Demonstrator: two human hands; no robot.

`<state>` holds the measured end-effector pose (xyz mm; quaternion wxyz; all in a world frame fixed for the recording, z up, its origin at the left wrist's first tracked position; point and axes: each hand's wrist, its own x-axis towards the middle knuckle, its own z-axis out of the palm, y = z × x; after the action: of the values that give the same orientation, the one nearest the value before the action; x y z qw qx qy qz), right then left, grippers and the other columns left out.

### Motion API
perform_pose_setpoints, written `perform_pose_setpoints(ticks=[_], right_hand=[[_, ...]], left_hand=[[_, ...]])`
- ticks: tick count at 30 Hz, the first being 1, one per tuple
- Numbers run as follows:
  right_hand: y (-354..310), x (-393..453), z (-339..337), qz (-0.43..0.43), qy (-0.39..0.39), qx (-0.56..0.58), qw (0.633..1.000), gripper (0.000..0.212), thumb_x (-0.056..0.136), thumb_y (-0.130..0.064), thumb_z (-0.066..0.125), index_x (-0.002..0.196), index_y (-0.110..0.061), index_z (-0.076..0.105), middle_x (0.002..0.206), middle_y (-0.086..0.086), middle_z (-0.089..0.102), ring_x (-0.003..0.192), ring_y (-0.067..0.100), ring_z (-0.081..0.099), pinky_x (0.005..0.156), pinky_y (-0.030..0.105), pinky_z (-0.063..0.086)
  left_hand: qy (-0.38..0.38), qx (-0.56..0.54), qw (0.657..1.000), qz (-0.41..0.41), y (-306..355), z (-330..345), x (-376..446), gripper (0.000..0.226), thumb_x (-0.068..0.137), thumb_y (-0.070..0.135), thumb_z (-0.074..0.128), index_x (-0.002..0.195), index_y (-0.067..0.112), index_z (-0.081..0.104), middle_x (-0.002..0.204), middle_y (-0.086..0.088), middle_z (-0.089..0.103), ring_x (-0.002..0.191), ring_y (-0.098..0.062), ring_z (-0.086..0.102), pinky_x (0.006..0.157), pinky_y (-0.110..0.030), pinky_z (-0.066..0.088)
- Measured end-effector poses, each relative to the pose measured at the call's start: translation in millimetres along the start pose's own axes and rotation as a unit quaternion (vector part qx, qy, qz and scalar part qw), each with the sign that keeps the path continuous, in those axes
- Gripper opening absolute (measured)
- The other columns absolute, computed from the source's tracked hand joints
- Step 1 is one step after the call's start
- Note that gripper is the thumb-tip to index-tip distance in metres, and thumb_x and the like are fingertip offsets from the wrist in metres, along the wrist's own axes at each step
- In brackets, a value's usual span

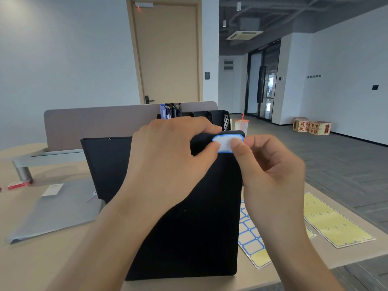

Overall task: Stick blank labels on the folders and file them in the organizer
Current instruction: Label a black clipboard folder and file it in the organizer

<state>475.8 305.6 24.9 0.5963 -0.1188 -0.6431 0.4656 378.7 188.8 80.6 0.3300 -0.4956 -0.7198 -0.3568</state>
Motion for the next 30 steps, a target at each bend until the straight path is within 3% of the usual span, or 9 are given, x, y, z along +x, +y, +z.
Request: perform_pose_setpoints(ticks=[5,16,30], right_hand=[[-1.5,-0.2,-1.5,0.0,-0.002,-0.005,1.0,0.012,0.097,-0.028,0.073,0.086,-0.024,0.073,0.072,-0.007,0.068,0.063,0.004,0.056,0.06,0.013,0.042],[-1.6,-0.3,-1.0,0.002,-0.002,-0.01,1.0,0.01,0.098,-0.029,0.073,0.088,-0.025,0.074,0.077,-0.004,0.072,0.068,0.008,0.06,0.062,0.019,0.047],[-1.7,-1.7,-0.9,-0.01,-0.001,-0.009,1.0,0.011,0.098,-0.027,0.073,0.087,-0.024,0.074,0.075,0.0,0.071,0.066,0.01,0.059,0.061,0.023,0.049]], left_hand=[[0.009,-0.018,1.0,0.001,0.4,-0.2,-1.5,0.027,0.085,0.046,0.06,0.109,0.047,0.073,0.081,0.026,0.07,0.063,-0.002,0.055,0.059,-0.026,0.045],[0.032,-0.026,0.999,0.009,1.3,1.5,-3.1,0.024,0.085,0.044,0.063,0.106,0.045,0.075,0.072,0.024,0.066,0.053,0.0,0.047,0.056,-0.025,0.038],[0.039,-0.031,0.999,0.022,-0.4,2.3,-3.4,0.023,0.087,0.041,0.064,0.106,0.043,0.076,0.083,0.024,0.072,0.054,0.003,0.047,0.056,-0.023,0.035]])
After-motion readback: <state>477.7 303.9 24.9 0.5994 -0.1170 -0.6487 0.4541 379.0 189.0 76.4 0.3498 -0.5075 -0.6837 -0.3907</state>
